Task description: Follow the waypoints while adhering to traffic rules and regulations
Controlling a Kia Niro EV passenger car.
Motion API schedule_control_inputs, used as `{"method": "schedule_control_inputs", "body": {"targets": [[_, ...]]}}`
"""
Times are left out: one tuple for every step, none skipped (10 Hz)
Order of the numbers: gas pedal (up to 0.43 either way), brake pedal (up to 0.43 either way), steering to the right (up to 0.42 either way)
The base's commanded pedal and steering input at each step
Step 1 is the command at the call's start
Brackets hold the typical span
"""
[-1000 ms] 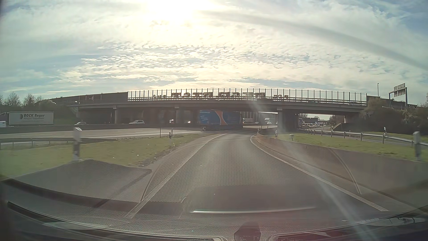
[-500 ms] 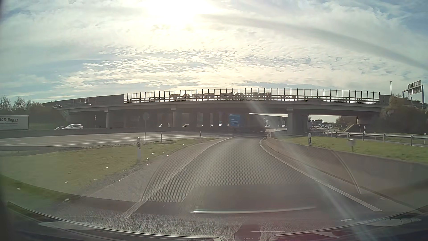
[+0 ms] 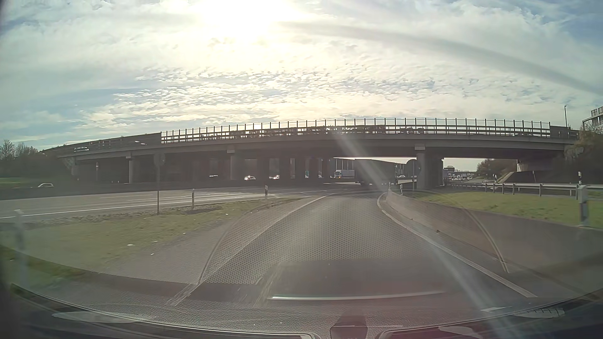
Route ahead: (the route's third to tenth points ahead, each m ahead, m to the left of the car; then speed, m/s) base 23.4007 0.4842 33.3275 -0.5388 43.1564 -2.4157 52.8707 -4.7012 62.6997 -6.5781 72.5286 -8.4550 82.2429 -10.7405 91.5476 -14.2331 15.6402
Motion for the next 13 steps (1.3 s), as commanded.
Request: {"method": "schedule_control_inputs", "body": {"targets": [[0.118, 0.000, 0.018], [0.130, 0.000, 0.021], [0.130, 0.000, 0.023], [0.138, 0.000, 0.024], [0.138, 0.000, 0.027], [0.138, 0.000, 0.030], [0.150, 0.000, 0.031], [0.157, 0.000, 0.031], [0.169, 0.000, 0.031], [0.169, 0.000, 0.031], [0.169, 0.000, 0.031], [0.177, 0.000, 0.031], [0.177, 0.000, 0.032]]}}
